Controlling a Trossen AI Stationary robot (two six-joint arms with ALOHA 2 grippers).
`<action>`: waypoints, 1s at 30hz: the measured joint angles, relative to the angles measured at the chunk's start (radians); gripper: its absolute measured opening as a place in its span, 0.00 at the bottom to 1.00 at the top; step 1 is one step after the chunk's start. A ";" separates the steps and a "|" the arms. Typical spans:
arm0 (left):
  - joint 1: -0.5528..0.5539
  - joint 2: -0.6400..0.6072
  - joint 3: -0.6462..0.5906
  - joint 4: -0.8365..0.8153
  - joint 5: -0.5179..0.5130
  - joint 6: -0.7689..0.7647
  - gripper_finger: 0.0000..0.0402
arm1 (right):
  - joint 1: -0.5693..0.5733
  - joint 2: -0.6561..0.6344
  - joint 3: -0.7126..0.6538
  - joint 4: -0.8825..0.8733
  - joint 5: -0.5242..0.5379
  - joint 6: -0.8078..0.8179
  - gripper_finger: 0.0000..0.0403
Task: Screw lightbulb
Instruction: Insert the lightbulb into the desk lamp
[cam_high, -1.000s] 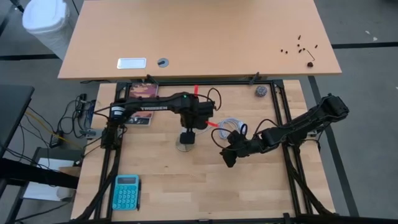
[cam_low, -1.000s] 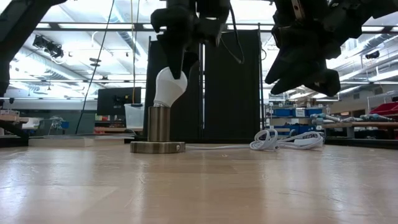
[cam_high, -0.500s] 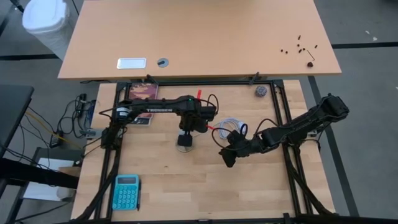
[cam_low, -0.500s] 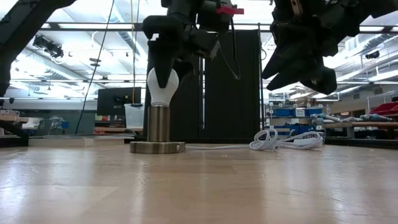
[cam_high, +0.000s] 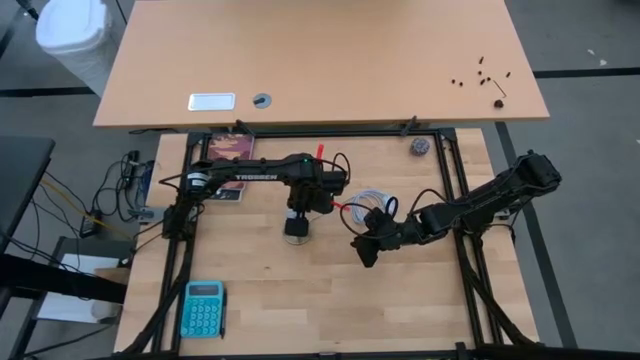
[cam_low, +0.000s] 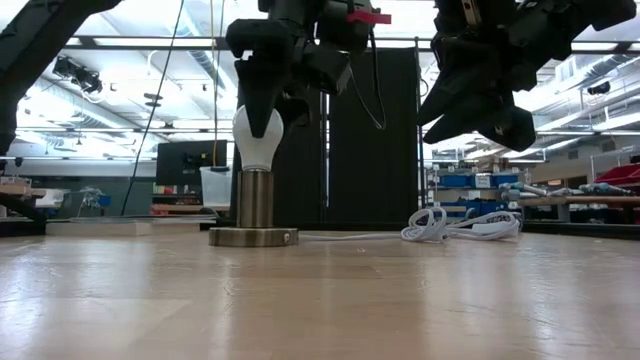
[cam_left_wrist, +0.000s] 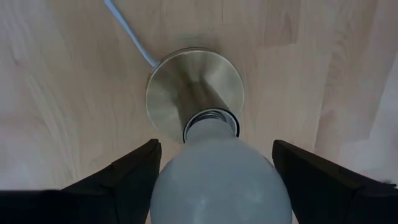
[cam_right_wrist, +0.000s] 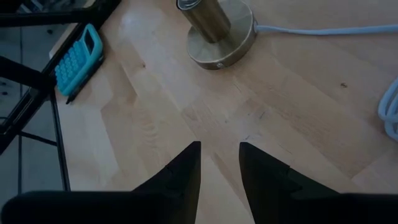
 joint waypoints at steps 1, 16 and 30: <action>0.000 0.000 -0.007 -0.001 0.000 0.011 0.78 | 0.000 0.000 0.000 0.000 0.000 -0.001 0.30; -0.003 -0.001 -0.046 0.033 -0.013 0.091 0.65 | 0.000 0.000 0.000 0.006 0.004 -0.008 0.30; -0.005 -0.001 -0.046 0.034 -0.016 0.072 0.66 | -0.046 0.005 0.000 0.034 0.008 -0.097 0.30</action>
